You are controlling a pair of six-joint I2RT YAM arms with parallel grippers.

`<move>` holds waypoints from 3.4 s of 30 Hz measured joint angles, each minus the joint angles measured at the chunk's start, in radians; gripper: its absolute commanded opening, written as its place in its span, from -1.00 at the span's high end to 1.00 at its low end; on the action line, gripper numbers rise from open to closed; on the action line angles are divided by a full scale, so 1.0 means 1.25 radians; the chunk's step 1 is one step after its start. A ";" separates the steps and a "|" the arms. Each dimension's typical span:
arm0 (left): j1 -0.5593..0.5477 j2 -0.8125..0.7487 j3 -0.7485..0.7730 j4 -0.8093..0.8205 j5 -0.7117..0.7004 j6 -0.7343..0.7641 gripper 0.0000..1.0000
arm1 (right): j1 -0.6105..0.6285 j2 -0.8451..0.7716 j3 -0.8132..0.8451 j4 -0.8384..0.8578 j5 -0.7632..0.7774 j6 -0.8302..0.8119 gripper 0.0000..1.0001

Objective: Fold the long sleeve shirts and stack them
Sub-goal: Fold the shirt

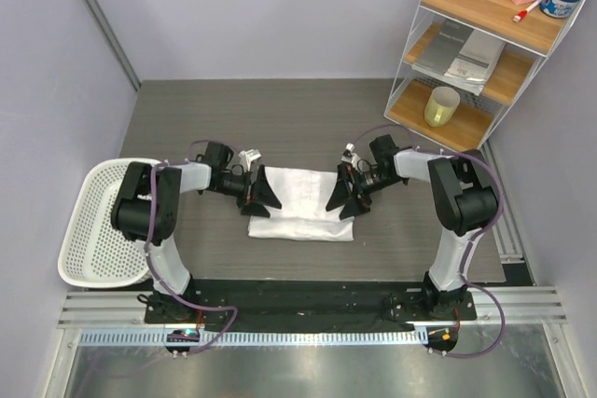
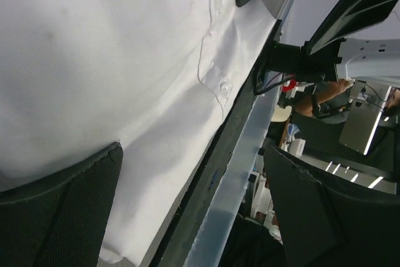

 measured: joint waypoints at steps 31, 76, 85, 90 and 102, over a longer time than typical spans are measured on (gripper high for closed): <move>-0.021 -0.006 -0.032 -0.110 0.027 0.031 -0.80 | 0.011 0.021 -0.036 -0.159 -0.038 -0.133 -0.99; 0.110 -0.373 -0.067 -0.082 -0.164 -0.041 -0.99 | 0.272 0.150 0.595 -0.250 0.398 -0.405 -0.58; 0.047 -0.171 -0.188 0.223 -0.165 -0.272 -0.45 | 0.245 -0.036 0.404 -0.215 0.467 -0.437 -0.12; -0.018 -0.104 -0.218 0.398 -0.173 -0.367 -0.36 | 0.240 0.049 0.310 -0.205 0.529 -0.461 -0.02; -0.120 0.070 -0.164 0.742 -0.216 -0.563 -0.25 | 0.179 0.081 0.311 -0.189 0.498 -0.471 0.02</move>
